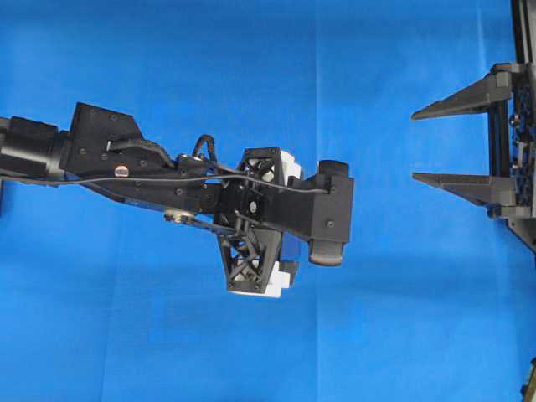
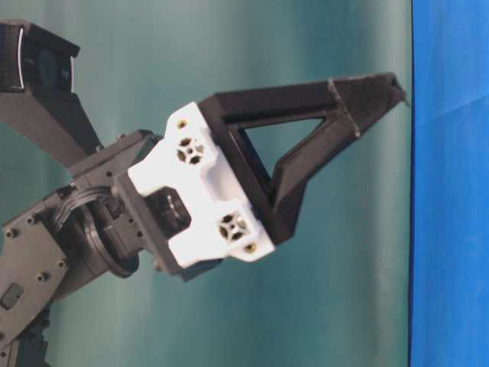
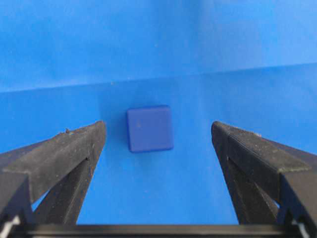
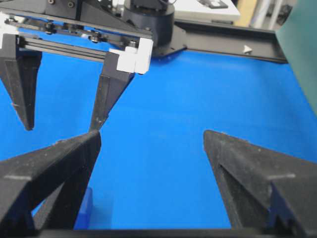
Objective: Handover the blue block to the right arm after grasping it with the left arm, then place it in the designated position.
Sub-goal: 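Lower the left gripper around the blue cube and close it, then lift the blue cube with the left gripper and raise it up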
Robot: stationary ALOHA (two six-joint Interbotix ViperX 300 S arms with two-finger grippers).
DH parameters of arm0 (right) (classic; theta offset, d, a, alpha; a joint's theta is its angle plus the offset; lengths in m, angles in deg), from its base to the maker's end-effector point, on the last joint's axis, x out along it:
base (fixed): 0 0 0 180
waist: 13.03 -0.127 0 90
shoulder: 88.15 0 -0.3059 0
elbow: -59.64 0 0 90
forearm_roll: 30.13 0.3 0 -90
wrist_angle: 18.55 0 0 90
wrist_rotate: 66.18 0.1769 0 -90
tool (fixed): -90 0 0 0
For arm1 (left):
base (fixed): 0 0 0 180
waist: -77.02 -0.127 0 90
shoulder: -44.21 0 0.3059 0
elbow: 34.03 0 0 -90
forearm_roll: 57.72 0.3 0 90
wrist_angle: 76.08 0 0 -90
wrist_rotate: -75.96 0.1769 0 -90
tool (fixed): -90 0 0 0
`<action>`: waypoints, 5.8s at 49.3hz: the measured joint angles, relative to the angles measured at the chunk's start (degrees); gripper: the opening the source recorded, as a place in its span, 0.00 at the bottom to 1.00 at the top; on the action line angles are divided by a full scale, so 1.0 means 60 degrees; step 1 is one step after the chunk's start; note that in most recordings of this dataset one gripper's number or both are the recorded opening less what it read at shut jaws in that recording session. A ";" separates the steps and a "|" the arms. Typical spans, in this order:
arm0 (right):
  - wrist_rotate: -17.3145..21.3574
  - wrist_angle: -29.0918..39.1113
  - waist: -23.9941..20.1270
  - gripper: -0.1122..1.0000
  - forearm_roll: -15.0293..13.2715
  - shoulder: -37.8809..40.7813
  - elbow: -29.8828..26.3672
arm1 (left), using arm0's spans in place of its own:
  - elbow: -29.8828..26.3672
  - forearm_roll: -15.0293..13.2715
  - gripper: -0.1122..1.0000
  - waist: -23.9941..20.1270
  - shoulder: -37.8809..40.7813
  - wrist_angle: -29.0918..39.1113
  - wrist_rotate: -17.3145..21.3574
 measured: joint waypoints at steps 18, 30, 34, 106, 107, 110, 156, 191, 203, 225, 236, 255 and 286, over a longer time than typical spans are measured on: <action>-0.0015 -0.0015 0.0000 0.97 0.0000 0.0015 -0.0015 | 0.0000 0.0000 0.92 0.0000 0.0000 0.0000 -0.0015; 0.0000 0.0000 0.0000 0.97 0.0000 0.0073 -0.0015 | 0.0293 0.0000 0.92 0.0000 0.0103 -0.0469 -0.0029; 0.0000 0.0000 0.0000 0.97 0.0000 0.0073 -0.0015 | 0.0513 0.0000 0.92 0.0015 0.0249 -0.0703 -0.0044; 0.0000 -0.0015 0.0029 0.97 0.0000 0.0322 -0.0015 | 0.1157 0.0044 0.64 -0.0234 0.2402 -0.2227 -0.0381; 0.0000 -0.0015 0.0015 0.97 0.0000 0.0322 -0.0015 | 0.1157 0.0044 0.59 -0.0234 0.2417 -0.2212 -0.0381; 0.0000 -0.0015 0.0029 0.97 0.0000 0.0322 -0.0015 | 0.1143 0.0044 0.54 -0.0234 0.2402 -0.2168 -0.0366; 0.0000 0.0000 0.0044 0.97 0.0000 0.0322 -0.0015 | 0.1084 0.0000 0.54 -0.0044 0.1201 -0.1084 -0.0381; 0.0000 0.0000 0.0044 0.97 0.0000 0.0322 0.0000 | 0.0630 0.0015 0.54 -0.0161 -0.0762 0.0630 -0.0278; 0.0000 0.0029 0.0044 0.97 0.0000 0.0322 -0.0015 | 0.0630 0.0029 0.54 -0.0278 -0.1143 0.0747 -0.0264; 0.0000 0.0029 0.0044 0.97 0.0000 0.0322 -0.0015 | 0.0630 0.0029 0.54 -0.0308 -0.1143 0.0747 -0.0264; 0.0000 0.0015 0.0044 0.97 0.0000 0.0322 -0.0015 | 0.0630 0.0029 0.54 -0.0308 -0.1143 0.0732 -0.0264; 0.0000 0.0029 0.0044 0.97 0.0000 0.0337 -0.0015 | 0.0630 0.0044 0.54 -0.0308 -0.1143 0.0718 -0.0293; 0.0000 0.0029 0.0044 0.97 0.0000 0.0337 -0.0015 | 0.2505 0.0044 0.54 -0.0278 -0.2212 -0.2007 -0.0352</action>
